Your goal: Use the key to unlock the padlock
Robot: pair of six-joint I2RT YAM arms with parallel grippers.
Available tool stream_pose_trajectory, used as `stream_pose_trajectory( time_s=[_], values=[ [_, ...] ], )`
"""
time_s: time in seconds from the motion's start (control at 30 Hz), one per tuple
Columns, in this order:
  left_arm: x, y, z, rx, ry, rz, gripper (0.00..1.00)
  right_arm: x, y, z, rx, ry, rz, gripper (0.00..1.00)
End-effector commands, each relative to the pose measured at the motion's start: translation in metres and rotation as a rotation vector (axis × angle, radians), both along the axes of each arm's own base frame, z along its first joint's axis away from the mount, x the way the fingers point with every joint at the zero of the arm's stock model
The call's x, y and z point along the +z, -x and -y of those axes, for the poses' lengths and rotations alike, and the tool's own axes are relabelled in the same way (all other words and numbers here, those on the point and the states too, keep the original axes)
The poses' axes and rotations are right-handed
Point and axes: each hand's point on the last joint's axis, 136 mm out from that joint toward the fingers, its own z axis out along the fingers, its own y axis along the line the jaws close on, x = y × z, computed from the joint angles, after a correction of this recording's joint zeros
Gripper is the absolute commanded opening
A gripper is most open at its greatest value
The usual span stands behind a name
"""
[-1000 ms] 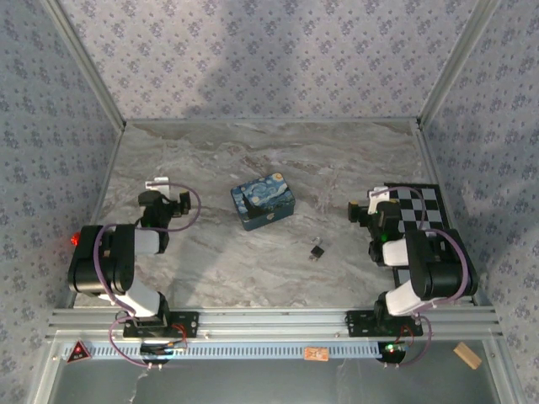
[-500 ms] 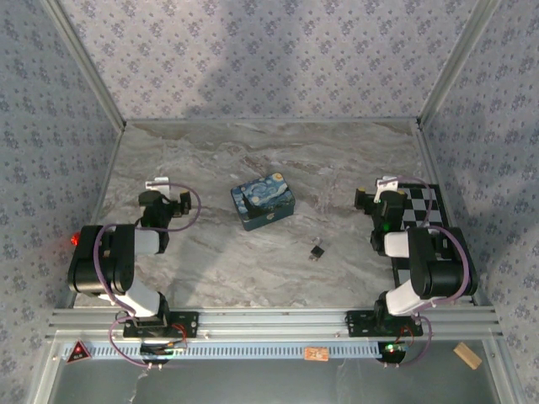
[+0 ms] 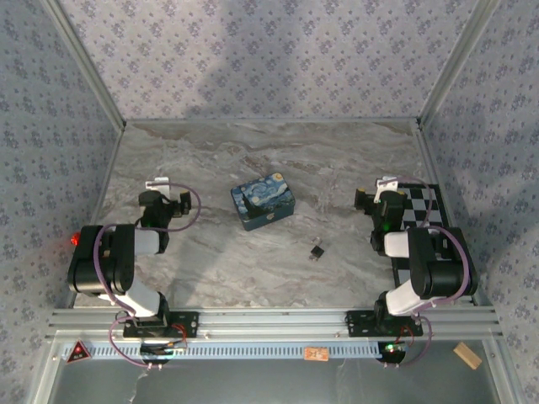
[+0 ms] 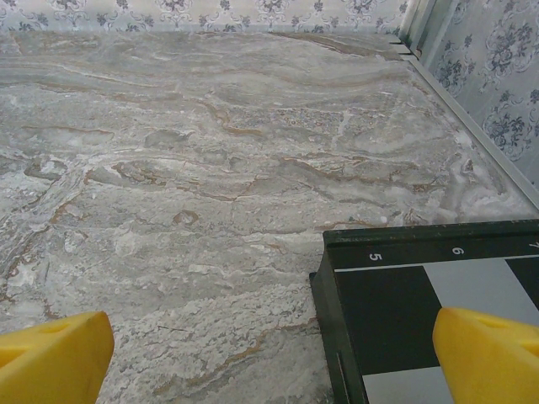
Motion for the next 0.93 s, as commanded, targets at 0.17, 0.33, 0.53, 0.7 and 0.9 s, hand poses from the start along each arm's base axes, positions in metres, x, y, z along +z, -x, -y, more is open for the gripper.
stream_pose_trajectory(
  time_s=[0.17, 0.33, 0.53, 0.7, 0.9],
  values=[
    [0.0123, -0.0062, 0.0002, -0.003, 0.012, 0.038, 1.0, 0.0, -0.0013, 0.0034, -0.024, -0.005, 0.001, 0.99],
    [0.0123, -0.0061, 0.0005, -0.004, 0.012, 0.038, 1.0, 0.0003, -0.0014, 0.0034, -0.024, -0.003, 0.002, 0.99],
    [0.0126, -0.0062, 0.0007, -0.005, 0.012, 0.039, 1.0, 0.0005, -0.0014, 0.0036, -0.025, -0.003, 0.002, 0.99],
    [0.013, -0.0064, 0.0008, -0.005, 0.013, 0.04, 1.0, -0.0006, -0.0031, 0.0016, -0.005, -0.015, -0.008, 0.99],
    [0.0129, -0.0062, 0.0007, -0.005, 0.012, 0.04, 1.0, -0.0007, -0.0027, -0.0002, 0.003, -0.01, -0.006, 0.99]
  ],
)
